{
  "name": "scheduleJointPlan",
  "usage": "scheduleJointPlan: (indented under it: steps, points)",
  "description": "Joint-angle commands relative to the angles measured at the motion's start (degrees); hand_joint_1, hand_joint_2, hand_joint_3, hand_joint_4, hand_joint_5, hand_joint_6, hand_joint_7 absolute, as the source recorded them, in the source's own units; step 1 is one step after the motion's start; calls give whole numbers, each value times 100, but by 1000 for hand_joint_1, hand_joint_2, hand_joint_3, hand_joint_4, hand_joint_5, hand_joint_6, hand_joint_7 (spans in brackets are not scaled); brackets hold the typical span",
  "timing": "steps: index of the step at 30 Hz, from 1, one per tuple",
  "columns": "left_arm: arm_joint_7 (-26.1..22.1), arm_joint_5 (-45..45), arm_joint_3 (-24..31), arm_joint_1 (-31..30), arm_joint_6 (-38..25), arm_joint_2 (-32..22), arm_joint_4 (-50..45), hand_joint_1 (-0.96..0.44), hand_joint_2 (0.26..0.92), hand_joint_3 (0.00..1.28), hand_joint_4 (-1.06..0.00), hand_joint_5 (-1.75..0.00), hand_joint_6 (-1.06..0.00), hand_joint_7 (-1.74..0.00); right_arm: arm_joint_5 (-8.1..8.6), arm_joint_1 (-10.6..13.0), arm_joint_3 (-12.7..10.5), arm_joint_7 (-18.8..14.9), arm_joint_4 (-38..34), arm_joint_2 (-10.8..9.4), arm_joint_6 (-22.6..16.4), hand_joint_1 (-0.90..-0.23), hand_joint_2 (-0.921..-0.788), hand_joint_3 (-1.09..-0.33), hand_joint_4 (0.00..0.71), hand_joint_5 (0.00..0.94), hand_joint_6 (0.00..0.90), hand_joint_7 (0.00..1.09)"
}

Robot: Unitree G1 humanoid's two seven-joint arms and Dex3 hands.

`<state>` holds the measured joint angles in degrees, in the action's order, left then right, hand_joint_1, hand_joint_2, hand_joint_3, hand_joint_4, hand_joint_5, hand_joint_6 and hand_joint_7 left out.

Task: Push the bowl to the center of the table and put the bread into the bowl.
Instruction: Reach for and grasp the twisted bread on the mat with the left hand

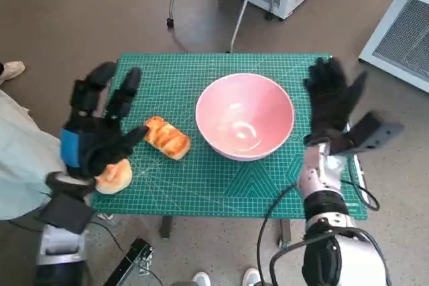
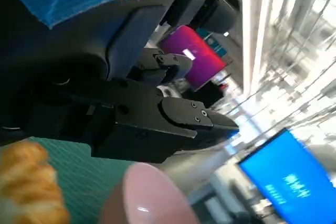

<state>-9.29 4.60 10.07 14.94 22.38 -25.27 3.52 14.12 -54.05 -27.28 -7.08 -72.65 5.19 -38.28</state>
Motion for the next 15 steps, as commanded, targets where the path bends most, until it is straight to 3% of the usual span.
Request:
scheduleJointPlan:
  steps: [1,4,6,11,15]
  points:
    - [-189,320,-44,345,-121,-461,-52,-54,881,107,-342,-28,-49,-768,-329,359,348,-221,237,95,-669,-509,-921,-819,373,43,159,661]
    - [-359,577,-128,535,-140,-802,59,-43,871,98,-351,-33,-56,-768,-559,567,648,-536,503,249,-1162,-532,-921,-786,380,40,173,657]
    - [-492,814,-218,703,-181,-1055,165,-40,866,91,-357,-37,-64,-756,-613,735,821,-917,745,393,-1475,-552,-921,-773,375,35,165,651]
    - [-728,1181,-460,1002,-367,-1372,307,-38,866,61,-364,-37,-116,-659,-428,979,983,-1482,1158,503,-1834,-589,-921,-754,378,32,150,651]
    - [-910,1457,-715,1234,-473,-1553,428,-36,864,36,-352,-21,-176,-552,-417,1156,1106,-1547,1501,492,-1981,-599,-921,-747,370,26,144,655]
